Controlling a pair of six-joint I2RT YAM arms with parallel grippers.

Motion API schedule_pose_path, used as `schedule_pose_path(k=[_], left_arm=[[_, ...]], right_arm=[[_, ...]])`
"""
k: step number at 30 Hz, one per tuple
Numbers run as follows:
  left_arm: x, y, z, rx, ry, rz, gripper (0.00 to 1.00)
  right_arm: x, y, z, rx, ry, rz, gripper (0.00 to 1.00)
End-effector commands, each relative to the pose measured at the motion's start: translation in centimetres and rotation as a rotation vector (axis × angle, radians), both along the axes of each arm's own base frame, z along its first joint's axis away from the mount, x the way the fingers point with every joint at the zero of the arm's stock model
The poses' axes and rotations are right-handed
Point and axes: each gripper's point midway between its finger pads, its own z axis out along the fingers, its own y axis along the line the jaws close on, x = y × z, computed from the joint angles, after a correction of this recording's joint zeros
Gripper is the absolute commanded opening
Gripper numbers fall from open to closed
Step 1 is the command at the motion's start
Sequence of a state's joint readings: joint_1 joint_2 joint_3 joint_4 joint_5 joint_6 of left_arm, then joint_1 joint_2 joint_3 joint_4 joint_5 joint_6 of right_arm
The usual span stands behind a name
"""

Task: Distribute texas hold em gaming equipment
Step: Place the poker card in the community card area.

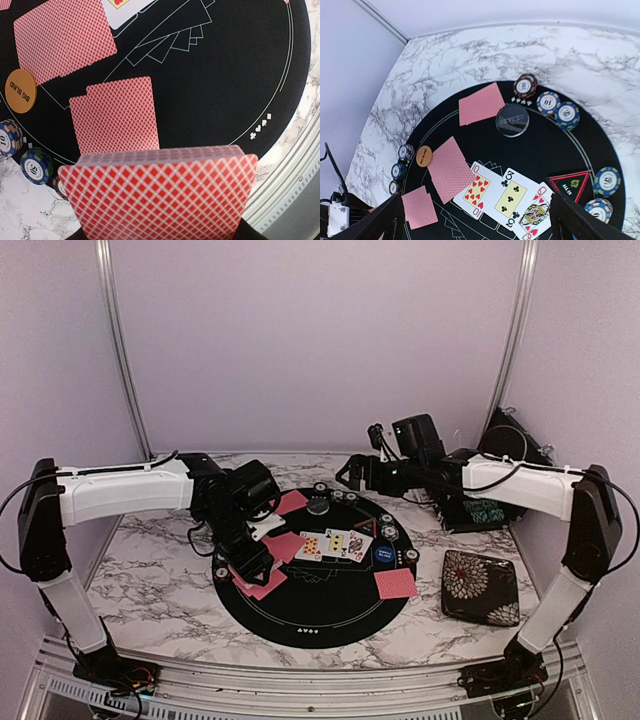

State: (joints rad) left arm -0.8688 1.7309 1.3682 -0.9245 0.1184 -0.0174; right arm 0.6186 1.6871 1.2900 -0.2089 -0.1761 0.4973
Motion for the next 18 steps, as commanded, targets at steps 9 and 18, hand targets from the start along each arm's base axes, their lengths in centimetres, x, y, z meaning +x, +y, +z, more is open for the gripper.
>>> schedule_pose_path(k=[9,18], left_arm=[[1.6,-5.4,-0.4,-0.007,-0.046,0.005,0.56],[2.4,-9.9,-1.6,-0.020,-0.063,-0.002,0.56]], right_arm=[[-2.0,-6.8,10.0,0.055,-0.261,-0.195,0.98],[-5.0,-10.9,14.8,0.065,-0.387,-0.277,0.98]])
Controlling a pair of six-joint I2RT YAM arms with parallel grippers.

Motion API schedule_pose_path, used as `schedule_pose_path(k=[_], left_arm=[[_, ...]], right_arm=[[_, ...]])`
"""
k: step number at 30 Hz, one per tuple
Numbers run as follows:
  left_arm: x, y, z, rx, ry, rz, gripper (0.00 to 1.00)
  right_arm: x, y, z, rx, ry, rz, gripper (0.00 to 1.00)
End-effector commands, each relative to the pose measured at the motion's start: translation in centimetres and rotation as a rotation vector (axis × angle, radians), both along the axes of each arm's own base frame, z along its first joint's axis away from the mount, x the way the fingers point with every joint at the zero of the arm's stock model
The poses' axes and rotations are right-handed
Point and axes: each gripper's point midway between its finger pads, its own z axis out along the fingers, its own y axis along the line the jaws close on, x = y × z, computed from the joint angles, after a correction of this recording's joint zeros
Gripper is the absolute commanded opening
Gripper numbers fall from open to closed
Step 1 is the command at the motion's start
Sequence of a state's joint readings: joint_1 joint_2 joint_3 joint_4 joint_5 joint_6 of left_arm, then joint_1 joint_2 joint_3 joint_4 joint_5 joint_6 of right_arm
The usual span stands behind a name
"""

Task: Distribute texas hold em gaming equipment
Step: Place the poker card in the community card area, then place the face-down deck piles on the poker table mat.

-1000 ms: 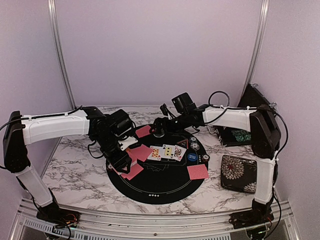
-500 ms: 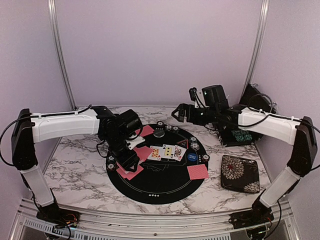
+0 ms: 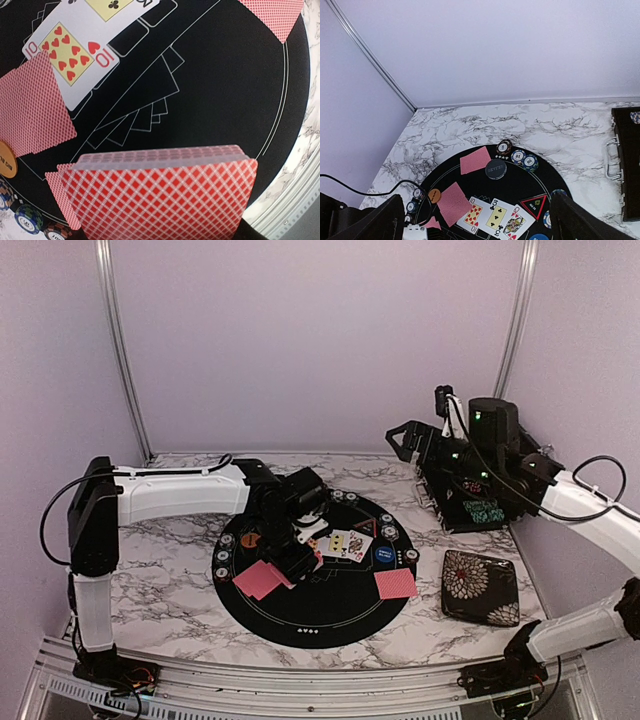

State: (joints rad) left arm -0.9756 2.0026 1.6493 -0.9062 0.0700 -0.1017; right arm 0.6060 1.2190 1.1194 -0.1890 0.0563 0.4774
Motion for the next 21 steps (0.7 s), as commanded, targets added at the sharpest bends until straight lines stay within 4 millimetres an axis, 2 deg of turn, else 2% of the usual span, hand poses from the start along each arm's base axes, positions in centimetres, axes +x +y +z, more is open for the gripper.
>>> schedule_pose_path(k=[1,10,21], left_arm=[[0.6,-2.4,0.0,-0.024,-0.025,0.011,0.56],[0.1,-4.4,-0.9,-0.022,-0.036,0.011,0.56],[-3.3,-6.6,-2.9,-0.018,-0.006,-0.017,0.56]], right_arm=[[-0.9,-2.5,2.2,-0.016,-0.063,-0.071,0.98],[-2.5,-4.4,3.2,-0.037,-0.095,-0.102,0.98],[-3.0,-4.9,3.0,-0.044,-0.091,-0.109,0.98]])
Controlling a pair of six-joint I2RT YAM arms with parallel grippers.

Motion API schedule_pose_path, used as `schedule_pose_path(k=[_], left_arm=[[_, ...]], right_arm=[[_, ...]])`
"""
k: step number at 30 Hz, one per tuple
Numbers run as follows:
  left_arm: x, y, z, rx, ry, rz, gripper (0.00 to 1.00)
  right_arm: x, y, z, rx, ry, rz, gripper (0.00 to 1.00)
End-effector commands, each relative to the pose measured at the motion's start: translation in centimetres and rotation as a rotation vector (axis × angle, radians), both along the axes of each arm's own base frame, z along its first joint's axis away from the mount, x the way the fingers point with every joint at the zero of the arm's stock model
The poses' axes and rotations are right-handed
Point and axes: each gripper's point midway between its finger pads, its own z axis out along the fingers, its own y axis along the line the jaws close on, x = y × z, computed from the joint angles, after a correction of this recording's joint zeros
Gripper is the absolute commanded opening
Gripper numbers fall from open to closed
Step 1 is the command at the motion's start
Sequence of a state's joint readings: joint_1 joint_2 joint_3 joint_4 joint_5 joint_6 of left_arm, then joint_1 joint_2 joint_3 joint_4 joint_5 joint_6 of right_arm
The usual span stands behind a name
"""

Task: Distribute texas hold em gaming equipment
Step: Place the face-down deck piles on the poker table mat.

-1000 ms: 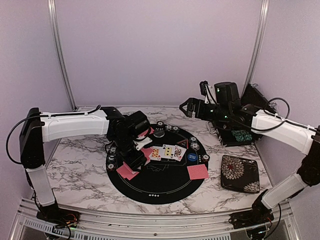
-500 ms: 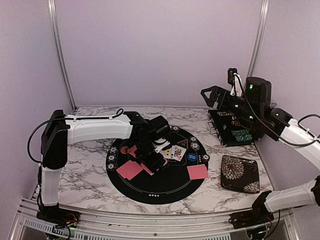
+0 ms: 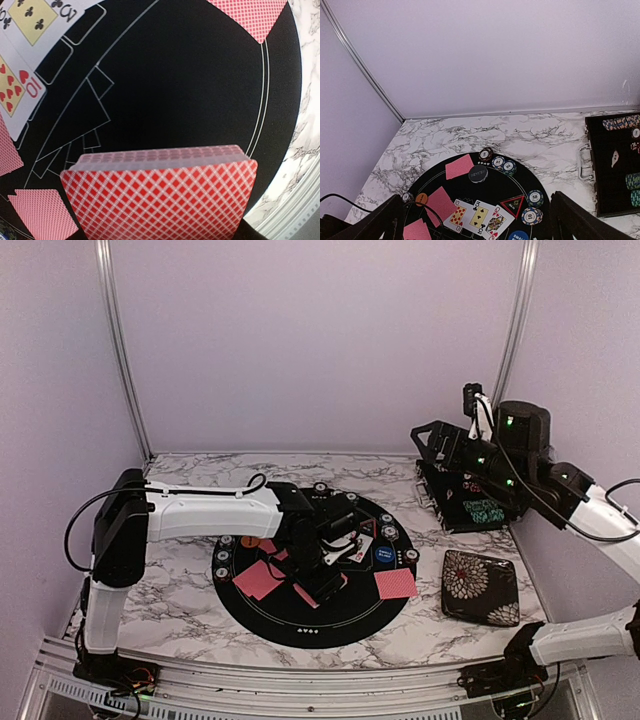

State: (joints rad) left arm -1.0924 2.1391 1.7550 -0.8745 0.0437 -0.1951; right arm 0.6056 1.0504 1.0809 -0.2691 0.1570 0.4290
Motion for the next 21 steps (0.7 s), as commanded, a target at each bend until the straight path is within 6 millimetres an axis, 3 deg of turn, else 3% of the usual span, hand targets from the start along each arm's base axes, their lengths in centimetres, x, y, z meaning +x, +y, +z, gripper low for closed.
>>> schedule_pose_path(k=[1,13,21], left_arm=[[-1.0,-1.9,-0.5,-0.029,-0.003,0.002,0.56],[-2.6,-3.0,-1.9,-0.026,0.003,0.003,0.56],[-2.5,-3.0,-2.5,-0.014,0.002,0.004,0.56]], right_arm=[[-0.3,-1.0,0.5,-0.008,-0.014,-0.024,0.98],[-0.7,-1.7,1.6,-0.010,-0.042,-0.044,0.98],[-0.6,-1.6,1.7,-0.002,-0.042,-0.041,0.98]])
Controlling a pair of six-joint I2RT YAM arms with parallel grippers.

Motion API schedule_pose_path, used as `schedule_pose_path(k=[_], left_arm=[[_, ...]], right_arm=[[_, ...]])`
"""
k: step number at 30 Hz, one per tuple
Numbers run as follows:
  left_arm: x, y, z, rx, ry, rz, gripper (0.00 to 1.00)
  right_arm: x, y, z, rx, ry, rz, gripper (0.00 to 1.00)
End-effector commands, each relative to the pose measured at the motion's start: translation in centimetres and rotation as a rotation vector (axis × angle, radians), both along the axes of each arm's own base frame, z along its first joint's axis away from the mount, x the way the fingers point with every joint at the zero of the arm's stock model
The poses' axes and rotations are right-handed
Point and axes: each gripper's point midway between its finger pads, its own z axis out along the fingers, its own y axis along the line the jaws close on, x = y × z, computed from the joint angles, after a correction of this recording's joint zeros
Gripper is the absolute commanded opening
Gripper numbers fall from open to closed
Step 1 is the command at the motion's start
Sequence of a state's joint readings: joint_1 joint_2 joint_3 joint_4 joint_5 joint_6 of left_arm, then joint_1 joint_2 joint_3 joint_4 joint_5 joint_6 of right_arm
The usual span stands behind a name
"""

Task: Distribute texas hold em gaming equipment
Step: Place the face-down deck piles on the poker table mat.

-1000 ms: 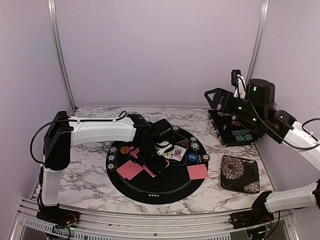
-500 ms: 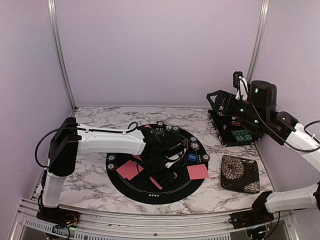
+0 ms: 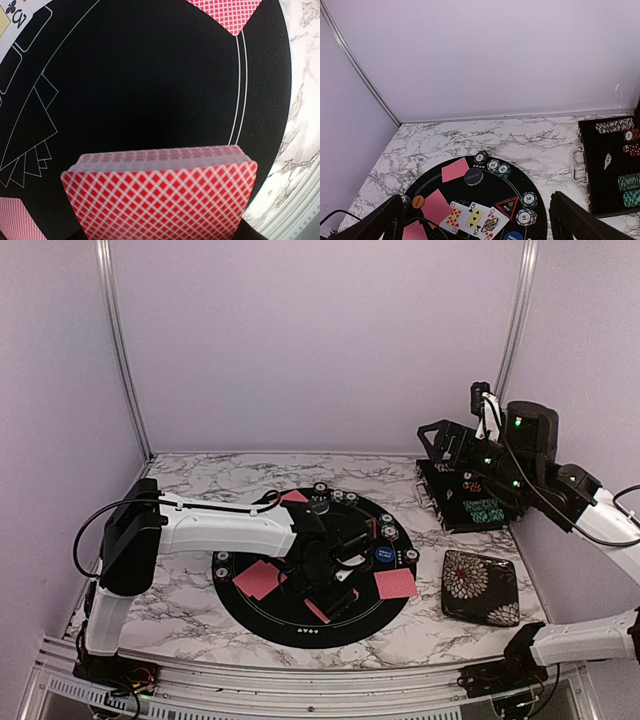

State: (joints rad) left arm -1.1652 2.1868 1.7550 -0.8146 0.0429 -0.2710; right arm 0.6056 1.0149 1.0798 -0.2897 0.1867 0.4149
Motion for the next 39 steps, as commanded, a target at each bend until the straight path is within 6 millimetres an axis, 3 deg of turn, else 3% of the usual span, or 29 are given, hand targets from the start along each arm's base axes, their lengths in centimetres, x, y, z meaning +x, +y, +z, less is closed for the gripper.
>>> schedule_pose_path(k=[1,39], left_arm=[[0.1,-0.6,-0.8,0.002,-0.007,0.004,0.57],[-0.1,-1.1,-4.5,0.106,-0.035,0.007,0.67]], right_arm=[[-0.1,-0.5,0.9,0.009,-0.020,-0.014,0.98],[-0.9,-1.2,0.3,0.044,-0.029,-0.026,0.98]])
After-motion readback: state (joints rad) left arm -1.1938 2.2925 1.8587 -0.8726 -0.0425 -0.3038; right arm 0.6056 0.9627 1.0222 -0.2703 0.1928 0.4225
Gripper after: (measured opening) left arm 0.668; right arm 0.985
